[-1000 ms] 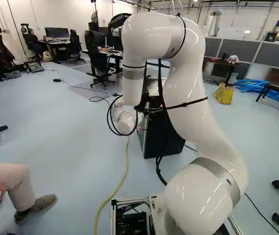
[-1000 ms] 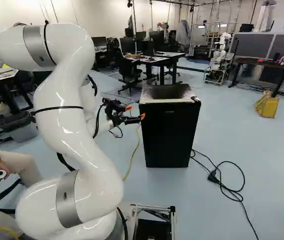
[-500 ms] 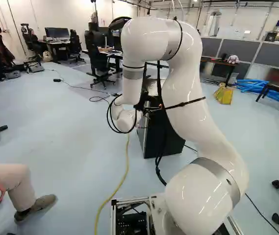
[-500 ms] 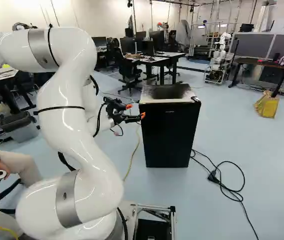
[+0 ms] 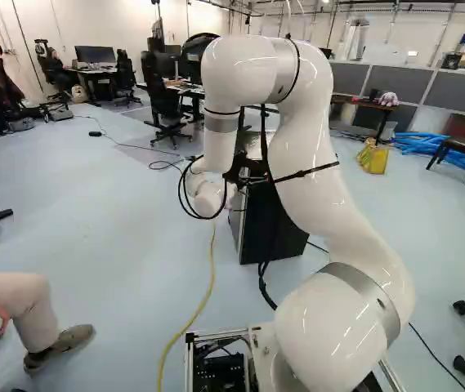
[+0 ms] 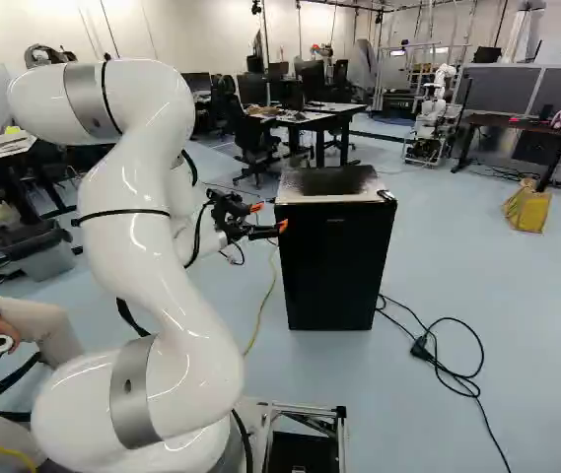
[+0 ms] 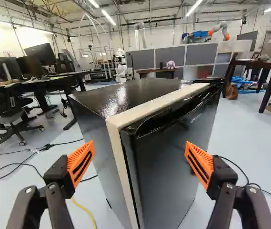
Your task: Grab a drink from the fridge
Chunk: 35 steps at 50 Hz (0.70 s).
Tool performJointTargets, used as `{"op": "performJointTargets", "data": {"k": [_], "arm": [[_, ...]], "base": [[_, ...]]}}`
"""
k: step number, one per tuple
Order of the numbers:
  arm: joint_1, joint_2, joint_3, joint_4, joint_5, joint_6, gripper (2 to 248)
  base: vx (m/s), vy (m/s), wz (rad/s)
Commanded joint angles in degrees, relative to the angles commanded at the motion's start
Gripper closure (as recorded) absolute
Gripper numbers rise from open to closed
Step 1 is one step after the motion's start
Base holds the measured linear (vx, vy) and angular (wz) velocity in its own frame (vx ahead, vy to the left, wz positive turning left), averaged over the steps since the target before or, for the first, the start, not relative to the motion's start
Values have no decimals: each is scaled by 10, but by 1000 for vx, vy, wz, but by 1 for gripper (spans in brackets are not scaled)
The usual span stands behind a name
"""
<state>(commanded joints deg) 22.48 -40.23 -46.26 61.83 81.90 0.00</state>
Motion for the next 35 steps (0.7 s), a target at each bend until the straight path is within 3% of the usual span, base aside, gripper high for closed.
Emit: {"op": "performJointTargets", "data": {"k": [35], "arm": [[-8, -14, -25, 19, -8, 0, 3]], "base": [[0, 0, 0]]}}
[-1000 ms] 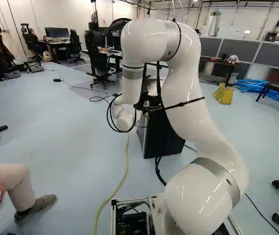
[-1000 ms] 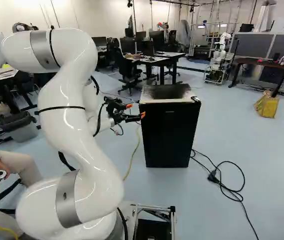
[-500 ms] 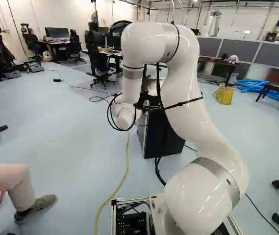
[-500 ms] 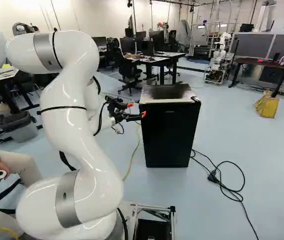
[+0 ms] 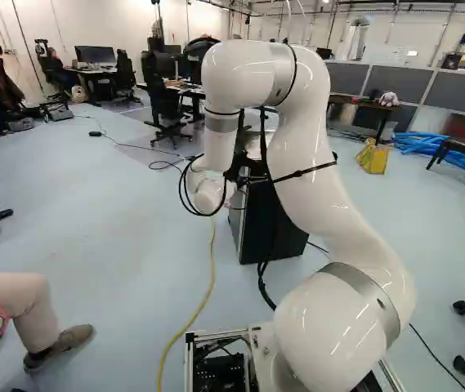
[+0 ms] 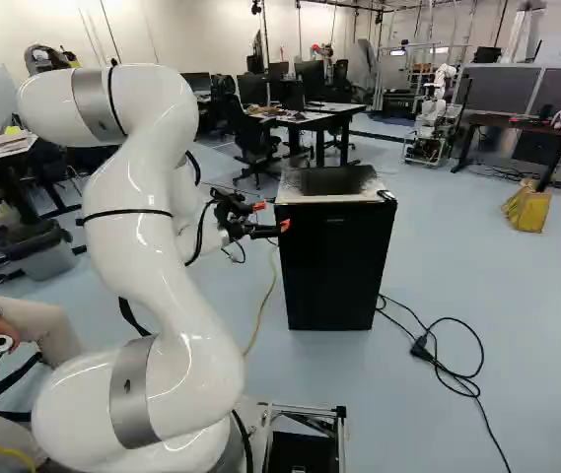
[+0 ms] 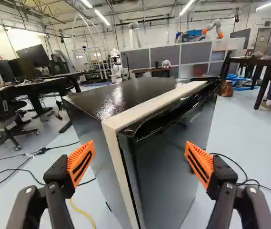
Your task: Grab a drink from the fridge
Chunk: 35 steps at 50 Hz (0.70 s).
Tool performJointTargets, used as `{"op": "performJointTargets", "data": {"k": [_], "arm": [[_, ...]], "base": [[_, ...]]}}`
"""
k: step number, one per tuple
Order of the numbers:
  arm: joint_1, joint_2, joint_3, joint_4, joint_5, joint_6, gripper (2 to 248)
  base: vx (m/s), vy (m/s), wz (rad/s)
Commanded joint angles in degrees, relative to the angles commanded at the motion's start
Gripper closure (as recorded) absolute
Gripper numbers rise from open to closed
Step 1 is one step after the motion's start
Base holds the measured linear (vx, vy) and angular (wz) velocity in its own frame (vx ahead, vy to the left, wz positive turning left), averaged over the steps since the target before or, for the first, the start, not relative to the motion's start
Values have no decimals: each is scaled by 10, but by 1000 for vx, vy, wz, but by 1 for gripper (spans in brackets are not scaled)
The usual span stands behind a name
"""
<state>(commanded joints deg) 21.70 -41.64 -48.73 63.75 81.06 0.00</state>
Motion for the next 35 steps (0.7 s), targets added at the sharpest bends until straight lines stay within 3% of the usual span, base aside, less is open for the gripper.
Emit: {"op": "performJointTargets", "data": {"k": [35], "arm": [[-4, -2, -3, 40, -6, 0, 3]], "base": [[0, 0, 0]]}}
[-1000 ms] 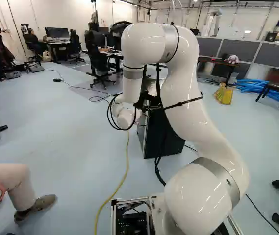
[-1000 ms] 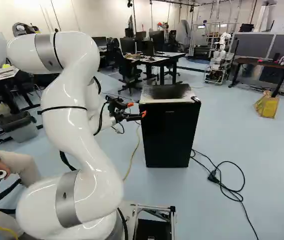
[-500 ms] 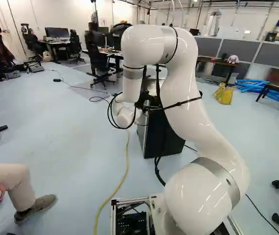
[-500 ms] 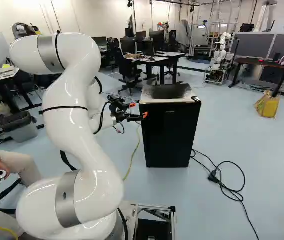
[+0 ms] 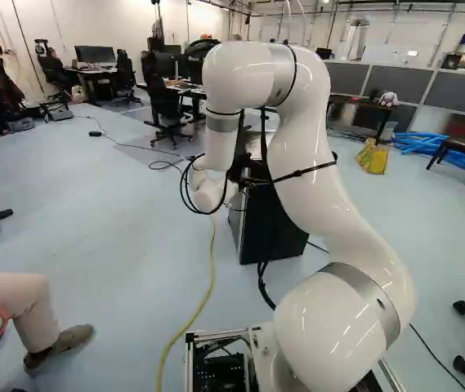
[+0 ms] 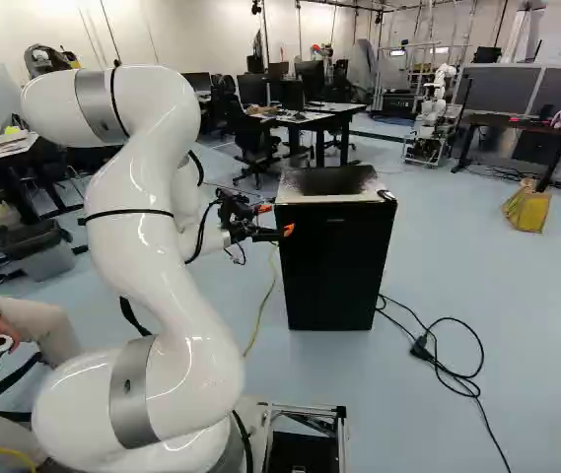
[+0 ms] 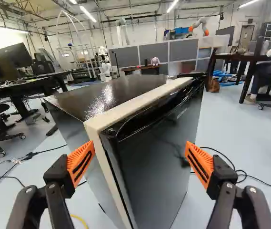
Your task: Grab a drink from the fridge
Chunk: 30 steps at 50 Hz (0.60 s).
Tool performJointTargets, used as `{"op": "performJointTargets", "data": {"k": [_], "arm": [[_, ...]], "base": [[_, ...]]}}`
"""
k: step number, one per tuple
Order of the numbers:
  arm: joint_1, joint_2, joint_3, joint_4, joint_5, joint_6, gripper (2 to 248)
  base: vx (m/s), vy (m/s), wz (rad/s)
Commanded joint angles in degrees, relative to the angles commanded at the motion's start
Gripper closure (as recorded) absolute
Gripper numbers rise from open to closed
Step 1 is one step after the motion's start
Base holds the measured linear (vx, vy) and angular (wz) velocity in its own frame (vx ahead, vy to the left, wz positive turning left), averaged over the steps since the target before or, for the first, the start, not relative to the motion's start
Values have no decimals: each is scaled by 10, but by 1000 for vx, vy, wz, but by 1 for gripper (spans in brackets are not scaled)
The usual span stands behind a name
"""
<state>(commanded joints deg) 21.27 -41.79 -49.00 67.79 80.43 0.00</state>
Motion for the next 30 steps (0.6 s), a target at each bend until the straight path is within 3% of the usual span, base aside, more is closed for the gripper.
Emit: {"op": "performJointTargets", "data": {"k": [30], "arm": [[0, 0, 0, 1, 0, 0, 3]], "base": [[0, 0, 0]]}}
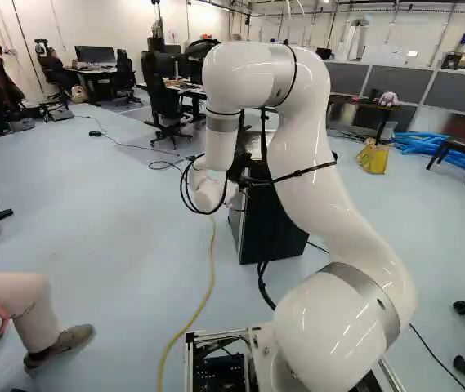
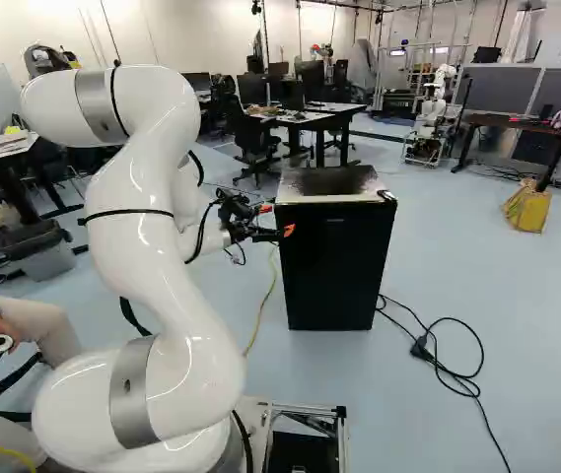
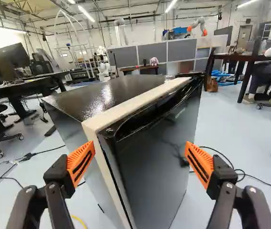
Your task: Grab a drink from the fridge
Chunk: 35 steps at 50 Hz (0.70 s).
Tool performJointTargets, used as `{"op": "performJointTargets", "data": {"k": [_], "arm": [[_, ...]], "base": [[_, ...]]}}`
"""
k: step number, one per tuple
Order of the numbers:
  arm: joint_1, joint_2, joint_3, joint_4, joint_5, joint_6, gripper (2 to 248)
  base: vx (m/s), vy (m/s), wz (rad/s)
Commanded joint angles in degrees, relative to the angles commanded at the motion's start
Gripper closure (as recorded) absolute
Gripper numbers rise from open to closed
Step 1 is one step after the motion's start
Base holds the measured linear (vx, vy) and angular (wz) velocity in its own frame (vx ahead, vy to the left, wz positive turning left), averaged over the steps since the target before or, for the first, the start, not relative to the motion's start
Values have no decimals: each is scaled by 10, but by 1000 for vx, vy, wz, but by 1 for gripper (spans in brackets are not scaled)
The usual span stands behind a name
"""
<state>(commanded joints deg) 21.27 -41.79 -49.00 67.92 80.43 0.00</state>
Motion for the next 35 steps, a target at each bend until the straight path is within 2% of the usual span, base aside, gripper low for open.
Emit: {"op": "performJointTargets", "data": {"k": [35], "arm": [[0, 0, 0, 0, 0, 0, 3]], "base": [[0, 0, 0]]}}
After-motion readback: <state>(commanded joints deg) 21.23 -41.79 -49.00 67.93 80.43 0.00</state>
